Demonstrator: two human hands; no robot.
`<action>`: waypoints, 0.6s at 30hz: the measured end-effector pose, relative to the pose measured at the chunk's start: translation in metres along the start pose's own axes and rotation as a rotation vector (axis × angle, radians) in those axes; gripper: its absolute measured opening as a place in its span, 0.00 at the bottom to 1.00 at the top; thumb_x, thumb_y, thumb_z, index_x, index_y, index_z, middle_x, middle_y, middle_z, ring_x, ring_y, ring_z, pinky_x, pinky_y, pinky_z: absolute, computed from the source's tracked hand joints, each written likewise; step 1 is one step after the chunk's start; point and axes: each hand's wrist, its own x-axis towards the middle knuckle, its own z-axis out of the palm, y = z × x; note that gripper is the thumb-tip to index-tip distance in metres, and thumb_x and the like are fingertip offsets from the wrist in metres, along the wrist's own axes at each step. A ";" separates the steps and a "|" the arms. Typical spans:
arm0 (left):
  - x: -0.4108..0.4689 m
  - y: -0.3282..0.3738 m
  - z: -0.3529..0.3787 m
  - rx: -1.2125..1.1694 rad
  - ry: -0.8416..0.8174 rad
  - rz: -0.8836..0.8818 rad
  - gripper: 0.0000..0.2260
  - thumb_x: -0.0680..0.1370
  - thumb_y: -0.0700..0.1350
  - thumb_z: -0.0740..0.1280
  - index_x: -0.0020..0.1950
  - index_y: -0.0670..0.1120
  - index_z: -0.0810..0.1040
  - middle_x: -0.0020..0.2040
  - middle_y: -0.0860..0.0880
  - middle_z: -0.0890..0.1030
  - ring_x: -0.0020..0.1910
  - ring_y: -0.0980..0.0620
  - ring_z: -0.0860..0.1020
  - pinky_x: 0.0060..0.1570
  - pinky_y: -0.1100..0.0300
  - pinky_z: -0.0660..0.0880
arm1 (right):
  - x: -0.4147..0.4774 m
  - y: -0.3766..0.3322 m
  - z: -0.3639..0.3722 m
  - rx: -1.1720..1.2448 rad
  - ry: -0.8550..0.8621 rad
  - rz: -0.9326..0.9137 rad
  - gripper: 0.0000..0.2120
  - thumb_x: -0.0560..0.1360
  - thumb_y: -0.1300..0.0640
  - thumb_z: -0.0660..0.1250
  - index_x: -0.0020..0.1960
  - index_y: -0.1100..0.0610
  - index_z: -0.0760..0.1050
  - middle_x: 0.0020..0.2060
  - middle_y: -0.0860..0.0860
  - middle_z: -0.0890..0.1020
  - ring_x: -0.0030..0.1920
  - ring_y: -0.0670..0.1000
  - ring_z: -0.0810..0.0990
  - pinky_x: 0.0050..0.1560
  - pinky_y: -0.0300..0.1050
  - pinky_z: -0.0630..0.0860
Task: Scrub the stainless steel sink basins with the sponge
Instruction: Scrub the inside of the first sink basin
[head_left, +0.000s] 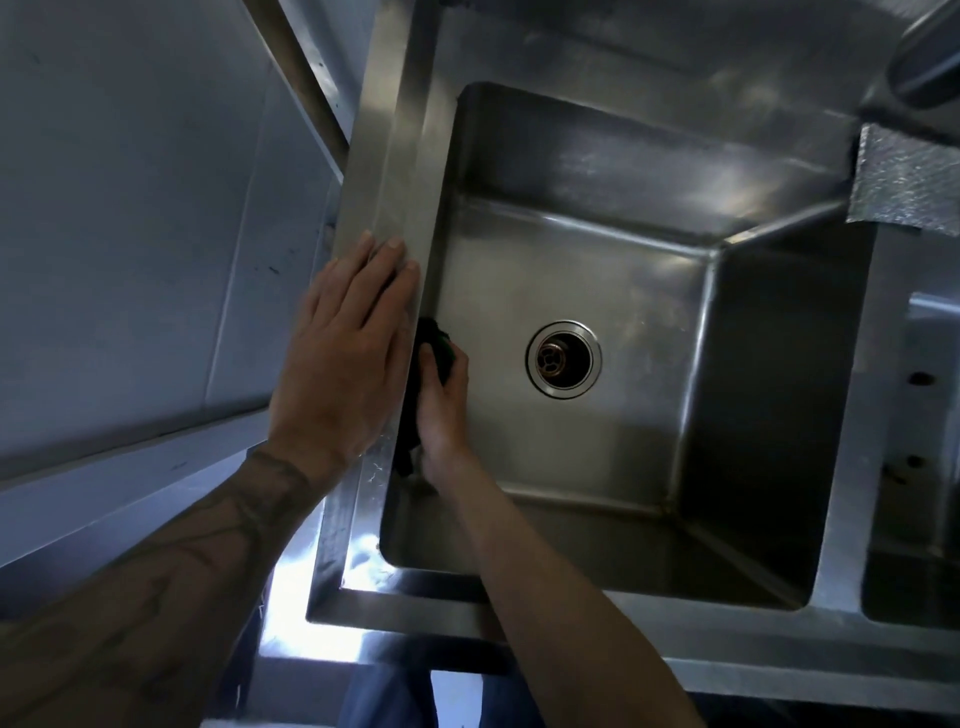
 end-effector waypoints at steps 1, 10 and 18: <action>0.000 0.000 0.000 0.003 0.006 0.003 0.18 0.88 0.43 0.58 0.77 0.38 0.73 0.78 0.39 0.72 0.81 0.40 0.65 0.80 0.43 0.64 | 0.002 -0.001 0.002 0.016 0.014 0.056 0.16 0.84 0.56 0.63 0.71 0.57 0.71 0.68 0.58 0.75 0.69 0.57 0.75 0.74 0.58 0.70; -0.001 0.002 -0.003 -0.017 -0.011 -0.021 0.19 0.87 0.43 0.60 0.77 0.39 0.73 0.79 0.40 0.72 0.82 0.41 0.65 0.81 0.44 0.62 | -0.030 0.007 -0.014 -0.008 -0.078 0.007 0.14 0.83 0.50 0.64 0.68 0.48 0.72 0.64 0.54 0.80 0.66 0.55 0.78 0.70 0.59 0.73; 0.001 0.005 -0.007 -0.022 -0.018 -0.043 0.18 0.88 0.42 0.59 0.77 0.39 0.73 0.79 0.41 0.72 0.81 0.41 0.66 0.80 0.43 0.63 | -0.055 0.010 -0.014 0.029 -0.040 0.045 0.11 0.76 0.44 0.67 0.58 0.38 0.76 0.58 0.47 0.84 0.60 0.50 0.82 0.65 0.55 0.77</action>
